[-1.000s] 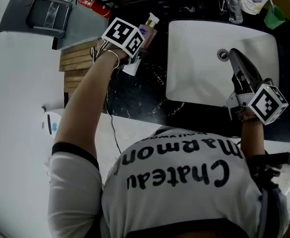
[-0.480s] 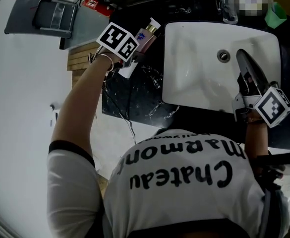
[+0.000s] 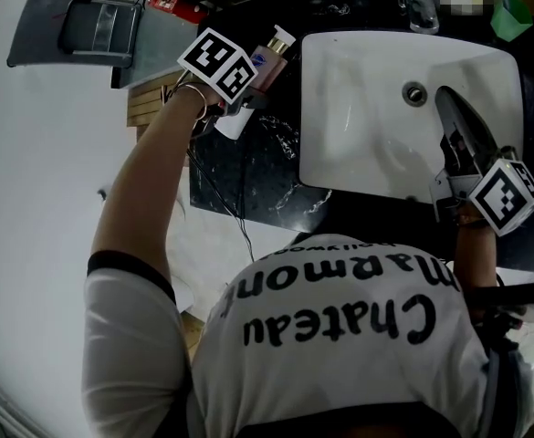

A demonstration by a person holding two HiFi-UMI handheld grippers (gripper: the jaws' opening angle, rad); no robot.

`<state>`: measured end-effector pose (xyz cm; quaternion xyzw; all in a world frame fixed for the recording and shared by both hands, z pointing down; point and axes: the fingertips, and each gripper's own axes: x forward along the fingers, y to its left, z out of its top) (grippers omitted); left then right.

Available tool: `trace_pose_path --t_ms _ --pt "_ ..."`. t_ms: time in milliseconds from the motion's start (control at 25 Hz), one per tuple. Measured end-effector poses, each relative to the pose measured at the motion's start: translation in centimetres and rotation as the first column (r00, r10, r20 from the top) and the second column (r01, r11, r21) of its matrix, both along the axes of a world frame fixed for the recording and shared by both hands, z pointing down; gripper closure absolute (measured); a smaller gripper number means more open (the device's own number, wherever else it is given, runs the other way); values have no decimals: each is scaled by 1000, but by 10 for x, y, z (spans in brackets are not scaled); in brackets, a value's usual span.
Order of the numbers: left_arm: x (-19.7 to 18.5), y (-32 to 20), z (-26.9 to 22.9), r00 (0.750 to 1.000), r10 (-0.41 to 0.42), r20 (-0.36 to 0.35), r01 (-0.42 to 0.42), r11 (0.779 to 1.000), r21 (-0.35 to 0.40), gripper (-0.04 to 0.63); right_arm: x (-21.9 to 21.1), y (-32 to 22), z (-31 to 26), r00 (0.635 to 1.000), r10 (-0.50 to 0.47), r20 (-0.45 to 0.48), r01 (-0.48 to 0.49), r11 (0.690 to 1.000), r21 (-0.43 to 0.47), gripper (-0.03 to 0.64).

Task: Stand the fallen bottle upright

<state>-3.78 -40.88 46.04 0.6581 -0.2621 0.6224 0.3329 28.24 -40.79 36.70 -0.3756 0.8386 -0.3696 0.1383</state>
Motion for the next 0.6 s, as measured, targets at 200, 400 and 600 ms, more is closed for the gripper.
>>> trace_pose_path --t_ms 200,400,600 --pt "-1 0 1 1000 11 -11 -10 1000 11 273 -3 -3 -5 1000 -7 22 6 1000 25 592" --pt "0 -1 -2 1000 6 -15 -5 1000 25 279 -4 0 0 1000 -10 -7 10 1000 1 592" --pt "-1 -3 0 999 -2 -39 4 998 58 278 -8 0 4 1000 -22 -16 22 1000 -6 592"
